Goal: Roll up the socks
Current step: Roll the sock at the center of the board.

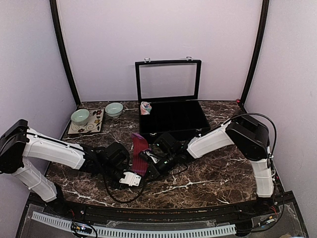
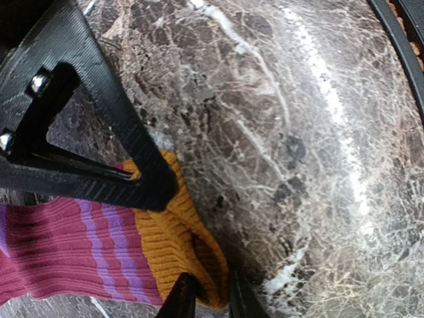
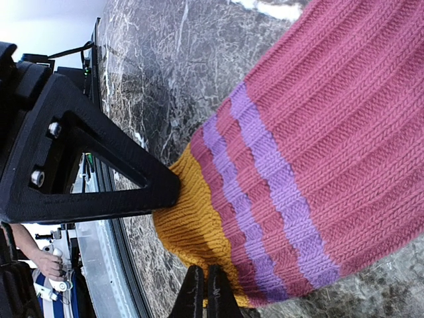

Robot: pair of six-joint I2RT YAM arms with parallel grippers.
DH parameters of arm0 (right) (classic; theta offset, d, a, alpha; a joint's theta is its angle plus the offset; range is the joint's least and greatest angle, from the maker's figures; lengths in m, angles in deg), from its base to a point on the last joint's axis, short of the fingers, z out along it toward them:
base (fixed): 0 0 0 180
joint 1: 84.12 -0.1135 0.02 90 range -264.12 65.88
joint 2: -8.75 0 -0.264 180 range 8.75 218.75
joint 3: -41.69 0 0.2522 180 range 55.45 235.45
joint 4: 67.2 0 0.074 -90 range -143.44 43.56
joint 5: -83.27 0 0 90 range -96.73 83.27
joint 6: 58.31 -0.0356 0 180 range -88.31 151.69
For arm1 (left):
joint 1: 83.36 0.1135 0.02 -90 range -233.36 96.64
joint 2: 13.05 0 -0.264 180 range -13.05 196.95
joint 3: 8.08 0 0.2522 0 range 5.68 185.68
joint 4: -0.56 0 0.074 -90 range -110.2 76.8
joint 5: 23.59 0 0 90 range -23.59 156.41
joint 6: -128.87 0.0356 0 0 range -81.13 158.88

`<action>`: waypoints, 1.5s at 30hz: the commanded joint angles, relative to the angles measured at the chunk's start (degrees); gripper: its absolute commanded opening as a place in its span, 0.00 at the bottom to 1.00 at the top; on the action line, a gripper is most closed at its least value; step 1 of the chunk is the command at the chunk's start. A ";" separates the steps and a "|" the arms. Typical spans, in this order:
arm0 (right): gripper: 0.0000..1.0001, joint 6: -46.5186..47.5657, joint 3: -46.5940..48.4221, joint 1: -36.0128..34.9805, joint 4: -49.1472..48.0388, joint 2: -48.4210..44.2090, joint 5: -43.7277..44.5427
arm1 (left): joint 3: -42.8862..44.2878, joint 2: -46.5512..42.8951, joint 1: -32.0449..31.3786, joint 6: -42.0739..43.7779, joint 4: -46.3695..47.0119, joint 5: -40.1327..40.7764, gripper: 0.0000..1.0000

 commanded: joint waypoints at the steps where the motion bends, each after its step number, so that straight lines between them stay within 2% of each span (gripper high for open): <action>1: 0.00 -0.33 -2.39 0.37 6.44 3.96 5.14 | -0.68 -0.89 -0.16 -1.79 1.91 1.17 0.20; 6: 0.00 -1.16 -2.24 0.29 6.19 4.16 5.54 | -0.45 -1.36 -0.64 -4.47 -1.30 -0.27 0.19; 11: 0.01 -1.20 -4.01 0.25 3.86 2.60 7.27 | -2.39 -1.89 -0.66 -6.80 -1.67 -0.05 0.01; 14: 0.08 -0.31 -4.28 0.19 3.95 0.94 10.52 | -3.70 -1.71 -0.64 -7.02 -0.28 0.63 0.00; 19: 0.11 -0.02 -3.46 -0.10 3.17 0.53 10.41 | -3.12 -0.51 0.01 -8.24 0.53 0.03 0.00; 23: 0.17 -0.11 -7.43 -0.29 -1.44 -2.39 12.11 | -0.42 1.58 4.22 -10.53 -2.08 -5.20 0.00; 24: 0.20 -0.06 -9.59 -0.25 -2.87 -3.95 13.74 | 0.38 2.34 5.37 -10.67 -3.48 -6.34 0.00; 27: 0.36 0.56 -14.88 -0.36 -7.19 -9.55 21.40 | 3.28 4.65 8.31 -11.09 -6.59 -10.38 0.00; 32: 0.38 3.34 -23.93 -2.04 -15.51 -20.06 32.50 | 7.94 9.64 9.86 -11.94 -12.66 -16.12 0.00; 34: 0.37 6.66 -26.24 -4.50 -16.08 -23.72 39.92 | 10.69 12.36 10.67 -12.16 -15.97 -19.18 0.00; 36: 0.37 10.51 -27.34 -8.28 -14.86 -27.37 51.51 | 13.36 15.24 11.47 -12.36 -19.00 -21.43 0.00; 37: 0.41 13.05 -27.06 -10.58 -13.98 -29.02 57.82 | 14.56 16.50 11.83 -12.15 -20.67 -22.48 0.00; 39: 0.56 16.47 -26.62 -13.56 -13.46 -31.20 67.46 | 17.12 18.49 12.41 -11.55 -24.35 -24.44 0.00; 40: 0.86 16.65 -26.71 -13.70 -13.80 -31.55 69.15 | 18.23 19.17 12.57 -11.19 -26.73 -25.42 0.00; 41: 0.98 14.34 -27.32 -13.18 -14.45 -31.58 71.54 | 19.31 19.52 12.70 -10.93 -28.32 -26.24 0.00; 45: 1.00 6.67 -33.11 -8.01 -18.88 -35.21 71.33 | 19.65 17.40 12.80 -10.32 -30.19 -28.33 0.00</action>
